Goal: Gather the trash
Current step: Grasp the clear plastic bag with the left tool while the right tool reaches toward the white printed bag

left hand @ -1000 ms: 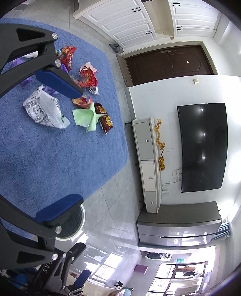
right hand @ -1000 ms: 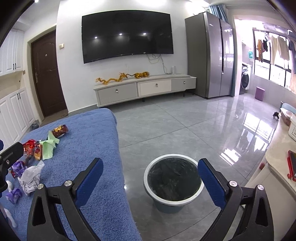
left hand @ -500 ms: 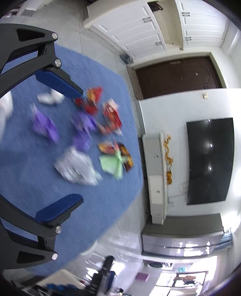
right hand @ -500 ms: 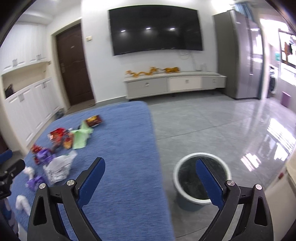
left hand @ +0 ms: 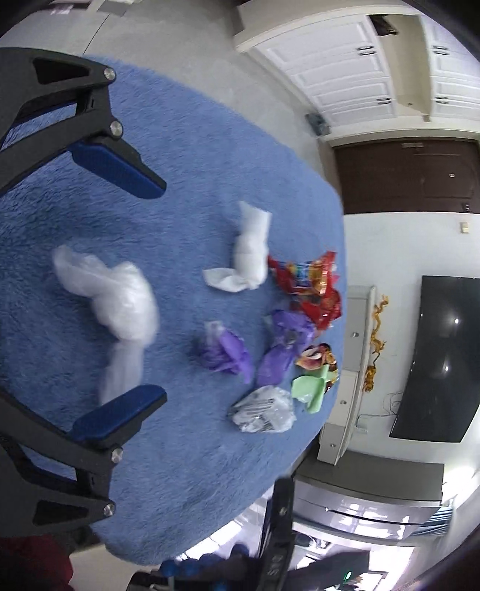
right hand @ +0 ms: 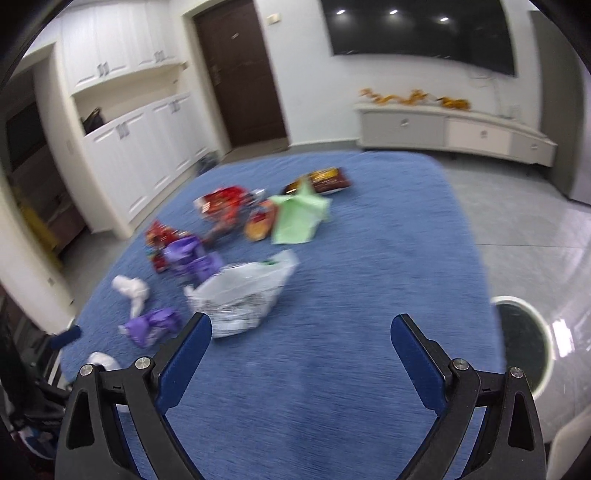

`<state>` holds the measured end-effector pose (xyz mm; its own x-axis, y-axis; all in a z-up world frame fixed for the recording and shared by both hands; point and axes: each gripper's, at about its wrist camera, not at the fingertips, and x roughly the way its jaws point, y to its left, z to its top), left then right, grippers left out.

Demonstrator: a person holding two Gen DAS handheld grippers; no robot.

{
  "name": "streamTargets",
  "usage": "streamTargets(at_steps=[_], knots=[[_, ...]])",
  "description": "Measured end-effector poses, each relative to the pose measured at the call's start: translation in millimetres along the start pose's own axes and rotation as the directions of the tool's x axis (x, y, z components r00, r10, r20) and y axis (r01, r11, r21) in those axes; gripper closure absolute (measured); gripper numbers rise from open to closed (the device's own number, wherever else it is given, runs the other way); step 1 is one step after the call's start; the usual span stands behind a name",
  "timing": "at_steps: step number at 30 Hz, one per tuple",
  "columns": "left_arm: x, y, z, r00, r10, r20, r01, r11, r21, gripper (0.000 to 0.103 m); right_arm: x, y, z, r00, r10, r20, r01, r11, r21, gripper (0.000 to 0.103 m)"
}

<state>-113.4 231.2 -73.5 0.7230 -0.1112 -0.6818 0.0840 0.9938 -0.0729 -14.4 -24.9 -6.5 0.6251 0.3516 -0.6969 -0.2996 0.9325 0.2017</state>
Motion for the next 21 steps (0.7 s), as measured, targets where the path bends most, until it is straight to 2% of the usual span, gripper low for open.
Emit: streamTargets(at_steps=[2, 4, 6, 8, 10, 15, 21], knots=[[1, 2, -4, 1.000, -0.018, -0.013, 0.018, 1.000, -0.010, 0.012, 15, 12, 4, 0.999, 0.033, -0.033, -0.033, 0.999, -0.003, 0.006], [5, 6, -8, 0.998, -0.045, -0.032, 0.044, 0.999, -0.024, 0.025, 28, 21, 9, 0.996, 0.061, -0.063, -0.061, 0.998, 0.002, 0.006], [9, 9, -10, 0.996, -0.076, -0.045, 0.074, 0.997, -0.039, 0.031, 40, 29, 14, 0.993, 0.083, -0.083, -0.082, 0.997, 0.014, 0.006], [8, 7, -11, 0.997, -0.075, -0.036, 0.074, 0.997, -0.030, 0.036, 51, 32, 19, 0.990, 0.097, -0.100, -0.094, 0.995, 0.031, 0.007], [7, 6, -11, 0.996, -0.087, -0.032, 0.087, 0.996, -0.027, 0.050, 63, 33, 23, 0.987, 0.103, -0.122, -0.097, 0.994, 0.056, 0.010], [4, 3, -13, 0.996, -0.089, -0.019, 0.089, 0.996, -0.016, 0.069, 88, 31, 26, 0.976, 0.117, -0.184, -0.094, 0.987, 0.127, 0.022], [1, 4, -14, 0.996, -0.085, -0.010, 0.084, 0.996, -0.027, 0.073, 103, 25, 22, 0.965, 0.159, -0.210, -0.117, 0.973, 0.200, 0.034]])
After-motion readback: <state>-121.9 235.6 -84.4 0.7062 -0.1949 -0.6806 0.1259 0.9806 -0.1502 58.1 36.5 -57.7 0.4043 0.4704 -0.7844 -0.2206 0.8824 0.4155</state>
